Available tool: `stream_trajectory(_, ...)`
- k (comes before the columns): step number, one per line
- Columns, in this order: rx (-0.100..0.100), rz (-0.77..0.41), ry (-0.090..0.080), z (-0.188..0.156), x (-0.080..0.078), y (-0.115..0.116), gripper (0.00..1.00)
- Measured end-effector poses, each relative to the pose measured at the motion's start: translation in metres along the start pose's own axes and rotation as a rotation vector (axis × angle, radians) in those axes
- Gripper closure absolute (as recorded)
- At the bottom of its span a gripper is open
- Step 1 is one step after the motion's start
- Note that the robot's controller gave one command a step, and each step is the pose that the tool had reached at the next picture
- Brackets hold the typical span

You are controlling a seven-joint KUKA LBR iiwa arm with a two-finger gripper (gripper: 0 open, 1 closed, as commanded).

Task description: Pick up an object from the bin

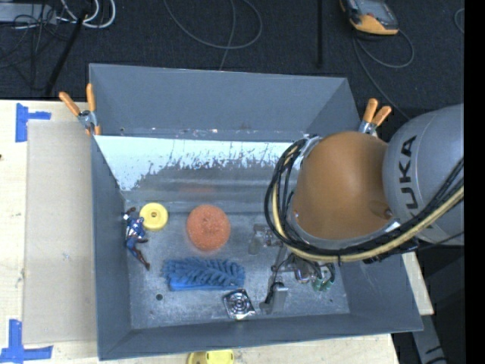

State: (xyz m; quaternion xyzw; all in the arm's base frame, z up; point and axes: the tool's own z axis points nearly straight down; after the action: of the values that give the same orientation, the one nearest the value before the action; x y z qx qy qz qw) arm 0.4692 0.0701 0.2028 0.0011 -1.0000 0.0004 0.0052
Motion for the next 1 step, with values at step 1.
stream_trajectory(1,-0.001,0.002,-0.009,-0.004,-0.0017,-0.0003,0.0)
